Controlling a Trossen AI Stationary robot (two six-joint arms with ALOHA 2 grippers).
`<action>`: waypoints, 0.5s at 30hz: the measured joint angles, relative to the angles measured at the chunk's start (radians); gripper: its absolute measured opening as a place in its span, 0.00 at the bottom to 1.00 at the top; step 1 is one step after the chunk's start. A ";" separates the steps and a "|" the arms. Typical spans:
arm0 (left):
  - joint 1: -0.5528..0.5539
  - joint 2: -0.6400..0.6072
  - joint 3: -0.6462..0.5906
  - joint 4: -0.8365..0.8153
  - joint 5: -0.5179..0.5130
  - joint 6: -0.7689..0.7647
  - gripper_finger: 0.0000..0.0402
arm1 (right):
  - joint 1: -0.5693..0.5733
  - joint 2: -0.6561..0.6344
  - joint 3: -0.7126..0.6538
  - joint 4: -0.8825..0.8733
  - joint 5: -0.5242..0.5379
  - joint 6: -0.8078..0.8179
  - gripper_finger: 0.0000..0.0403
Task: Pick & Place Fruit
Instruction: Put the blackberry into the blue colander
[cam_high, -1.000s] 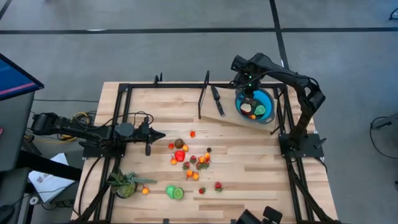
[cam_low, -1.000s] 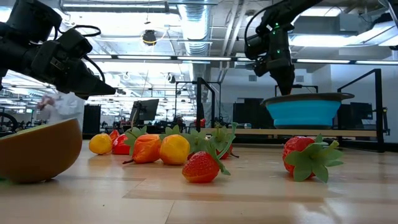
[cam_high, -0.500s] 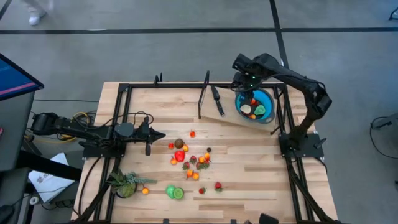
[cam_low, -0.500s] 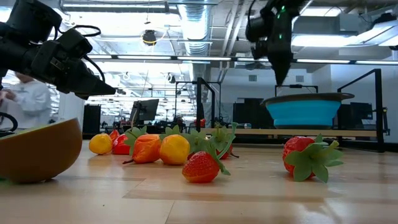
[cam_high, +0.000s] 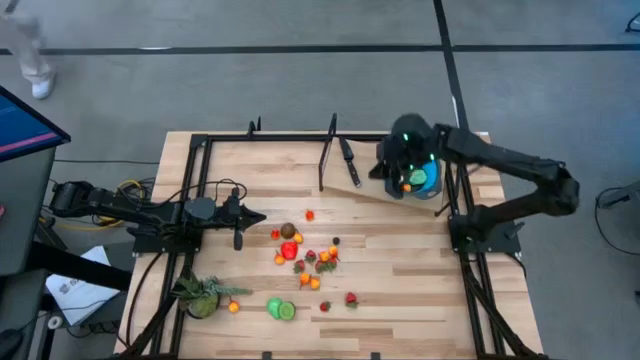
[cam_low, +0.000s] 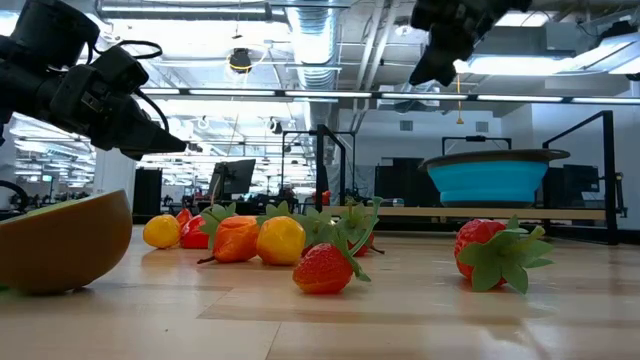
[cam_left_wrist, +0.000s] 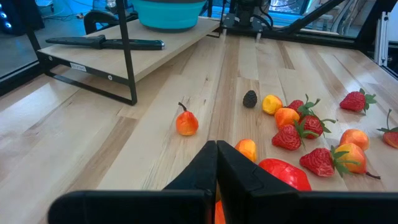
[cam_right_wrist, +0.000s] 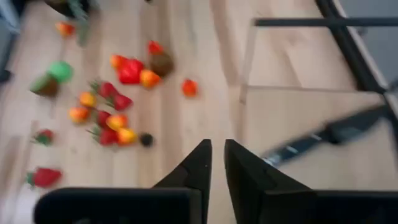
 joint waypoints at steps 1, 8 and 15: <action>0.000 0.000 0.000 0.000 0.000 0.000 0.00 | 0.027 -0.027 -0.042 0.055 0.001 0.028 0.08; 0.000 0.000 0.000 0.002 0.000 0.000 0.00 | 0.228 -0.113 -0.246 0.344 0.062 0.204 0.01; 0.000 0.000 0.000 0.007 0.000 0.000 0.00 | 0.426 -0.062 -0.307 0.384 0.421 0.396 0.01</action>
